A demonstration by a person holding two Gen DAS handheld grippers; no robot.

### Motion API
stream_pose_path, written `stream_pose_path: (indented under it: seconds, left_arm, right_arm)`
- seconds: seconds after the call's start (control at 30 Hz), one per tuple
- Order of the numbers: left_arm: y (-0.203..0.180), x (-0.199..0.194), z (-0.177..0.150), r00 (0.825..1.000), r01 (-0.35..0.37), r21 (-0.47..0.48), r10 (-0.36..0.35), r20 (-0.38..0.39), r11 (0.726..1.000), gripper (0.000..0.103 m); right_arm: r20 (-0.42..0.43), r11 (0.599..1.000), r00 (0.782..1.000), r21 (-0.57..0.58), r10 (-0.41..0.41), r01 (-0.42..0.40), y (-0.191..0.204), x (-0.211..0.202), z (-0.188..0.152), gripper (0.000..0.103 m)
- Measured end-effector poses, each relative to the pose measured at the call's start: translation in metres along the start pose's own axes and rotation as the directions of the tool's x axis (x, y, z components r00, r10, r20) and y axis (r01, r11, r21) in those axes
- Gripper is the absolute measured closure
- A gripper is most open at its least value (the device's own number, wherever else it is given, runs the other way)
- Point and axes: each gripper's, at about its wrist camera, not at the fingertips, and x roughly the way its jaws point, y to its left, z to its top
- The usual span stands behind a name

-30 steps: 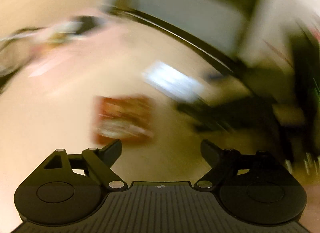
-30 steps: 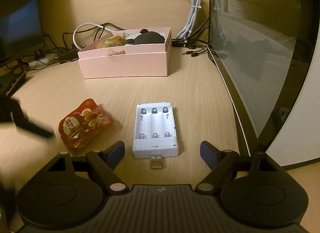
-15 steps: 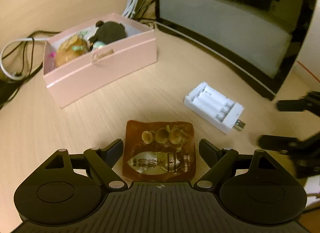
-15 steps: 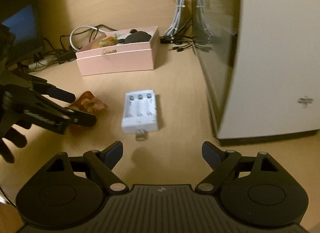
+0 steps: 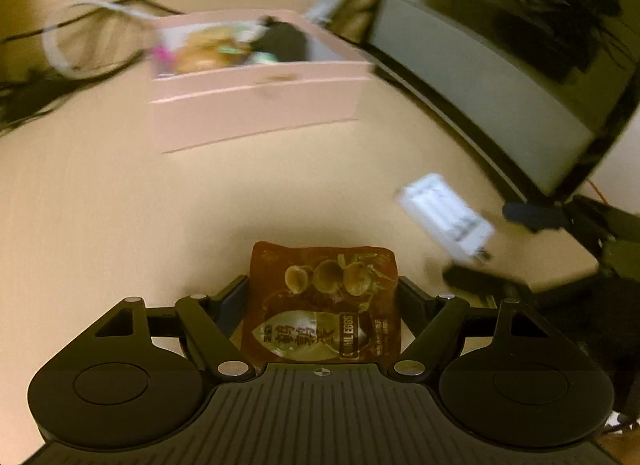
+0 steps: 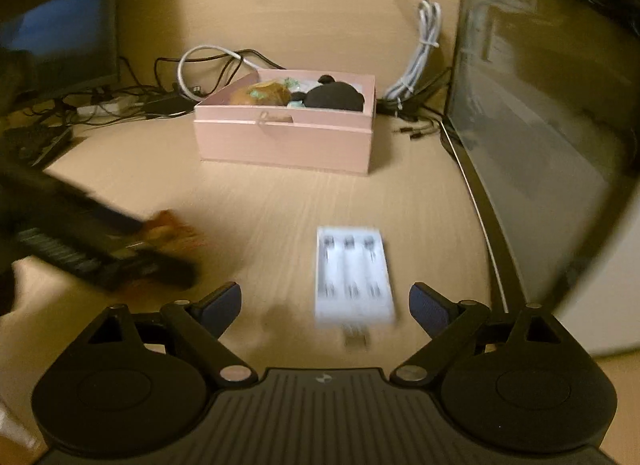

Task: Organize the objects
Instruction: 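Lift the red bag into the pink box and open the left tool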

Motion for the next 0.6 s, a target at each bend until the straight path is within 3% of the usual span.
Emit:
stream_pose_path:
  seconds: [0.1, 0.17, 0.2, 0.27, 0.4, 0.5, 0.6]
  left_arm:
    - [0.010, -0.015, 0.001, 0.997, -0.070, -0.032, 0.069, -0.038, 0.997, 0.021]
    - [0.012, -0.029, 0.003, 0.996, -0.079, -0.018, 0.079, -0.043, 0.997, 0.021]
    - [0.014, -0.037, 0.006, 0.997, -0.068, -0.012, 0.068, -0.030, 0.998, 0.021]
    - [0.022, -0.055, 0.017, 0.999, -0.043, -0.024, 0.043, 0.001, 0.999, 0.021]
    - [0.036, -0.081, 0.059, 0.995, -0.006, -0.005, 0.007, 0.097, 1.000, 0.021]
    - [0.042, -0.083, 0.108, 0.977, 0.009, 0.044, -0.018, 0.210, 0.999, 0.021]
    - [0.047, -0.062, 0.167, 0.956, 0.001, 0.062, -0.019, 0.293, 0.998, 0.021]
  right_arm:
    - [-0.037, 1.000, 0.999, 0.025, -0.012, 0.013, -0.002, 0.025, 0.013, 0.017]
    - [-0.105, 0.999, 0.994, 0.044, -0.009, 0.014, -0.006, 0.040, 0.021, 0.052]
    - [-0.122, 0.999, 0.992, 0.049, 0.003, 0.003, -0.007, 0.041, 0.025, 0.056]
    - [-0.154, 0.999, 0.988, 0.042, 0.004, 0.002, -0.005, 0.037, 0.034, 0.056]
    - [-0.098, 1.000, 0.995, -0.017, -0.009, 0.007, 0.006, 0.002, 0.062, 0.056]
    - [0.006, 0.999, 1.000, -0.033, -0.026, 0.026, 0.008, -0.024, 0.090, 0.056]
    - [0.045, 0.999, 0.998, -0.010, -0.044, 0.044, 0.008, -0.034, 0.115, 0.056]
